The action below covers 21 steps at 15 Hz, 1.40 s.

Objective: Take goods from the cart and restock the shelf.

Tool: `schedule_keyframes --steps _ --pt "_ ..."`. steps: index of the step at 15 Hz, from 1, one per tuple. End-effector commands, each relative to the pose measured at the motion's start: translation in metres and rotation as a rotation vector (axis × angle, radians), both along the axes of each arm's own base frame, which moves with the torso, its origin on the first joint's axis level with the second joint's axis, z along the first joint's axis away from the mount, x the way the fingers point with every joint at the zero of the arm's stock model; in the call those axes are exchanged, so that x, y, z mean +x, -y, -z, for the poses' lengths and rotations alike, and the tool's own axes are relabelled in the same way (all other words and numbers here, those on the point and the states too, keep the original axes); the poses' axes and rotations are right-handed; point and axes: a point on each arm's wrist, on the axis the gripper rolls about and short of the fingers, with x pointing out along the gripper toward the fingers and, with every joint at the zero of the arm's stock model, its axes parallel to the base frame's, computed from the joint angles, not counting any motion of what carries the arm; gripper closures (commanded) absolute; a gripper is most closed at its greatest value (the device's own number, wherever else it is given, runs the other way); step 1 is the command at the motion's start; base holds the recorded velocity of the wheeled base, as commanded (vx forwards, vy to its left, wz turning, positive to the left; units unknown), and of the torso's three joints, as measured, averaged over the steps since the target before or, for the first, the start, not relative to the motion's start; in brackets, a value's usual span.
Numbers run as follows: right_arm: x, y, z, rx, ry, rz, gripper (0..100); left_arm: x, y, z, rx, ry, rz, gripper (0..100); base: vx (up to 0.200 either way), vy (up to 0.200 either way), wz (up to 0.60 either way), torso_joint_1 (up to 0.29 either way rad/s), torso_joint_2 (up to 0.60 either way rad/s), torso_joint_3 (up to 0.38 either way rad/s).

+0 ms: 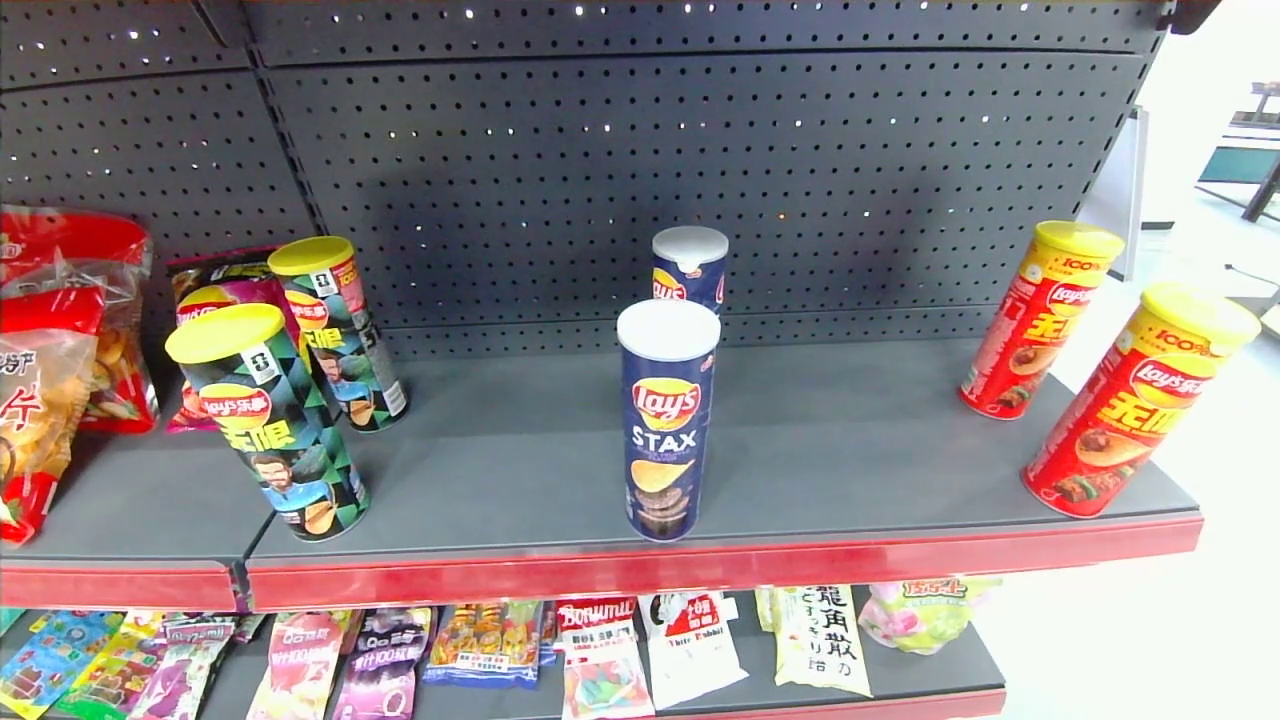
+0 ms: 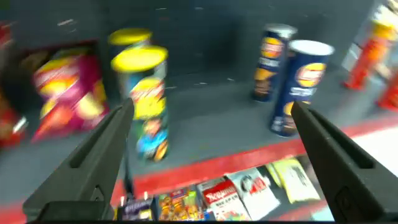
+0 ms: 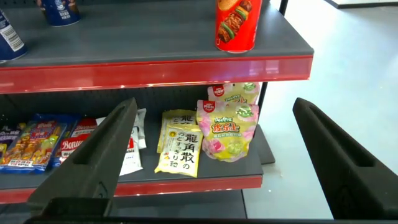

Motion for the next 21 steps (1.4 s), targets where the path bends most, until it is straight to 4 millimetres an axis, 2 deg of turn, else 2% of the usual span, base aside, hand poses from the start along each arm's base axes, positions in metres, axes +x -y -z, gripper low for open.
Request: schedule_keyframes --steps 1,3,6,9,11,16,19,21 --pt "0.0 0.0 0.0 -0.001 -0.001 0.0 0 0.071 0.007 -0.031 0.111 -0.129 0.169 0 0.0 0.0 0.0 0.0 0.0 0.0" --pt "0.0 0.0 0.0 -0.001 -0.001 0.0 0 0.098 0.012 -0.034 0.134 -0.127 0.204 0 0.0 0.0 0.0 0.0 0.0 0.0" --pt "0.0 0.0 0.0 -0.001 -0.001 0.0 0 0.121 0.021 -0.026 0.143 -0.204 0.207 0 0.0 0.0 0.0 0.0 0.0 0.0" --pt "0.0 0.0 0.0 -0.001 -0.003 0.0 0 0.154 0.043 -0.02 0.132 -0.267 0.164 0 0.0 0.0 0.0 0.0 0.0 0.0" --pt "0.0 0.0 0.0 -0.001 -0.001 0.0 0 0.168 0.06 -0.011 0.138 -0.307 0.191 0 0.0 0.0 0.0 0.0 0.0 0.0" --pt "0.0 0.0 0.0 -0.001 -0.001 0.0 0 0.203 0.082 0.002 0.149 -0.411 0.21 0 0.0 0.0 0.0 0.0 0.0 0.0" --pt "0.0 0.0 0.0 0.001 -0.001 0.0 0 0.217 0.09 0.017 0.168 -0.478 0.217 0 0.0 0.0 0.0 0.0 0.0 0.0" --pt "0.0 0.0 0.0 -0.001 -0.001 0.0 0 0.22 0.097 0.025 0.165 -0.52 0.237 0 0.0 0.0 0.0 0.0 0.0 0.0"
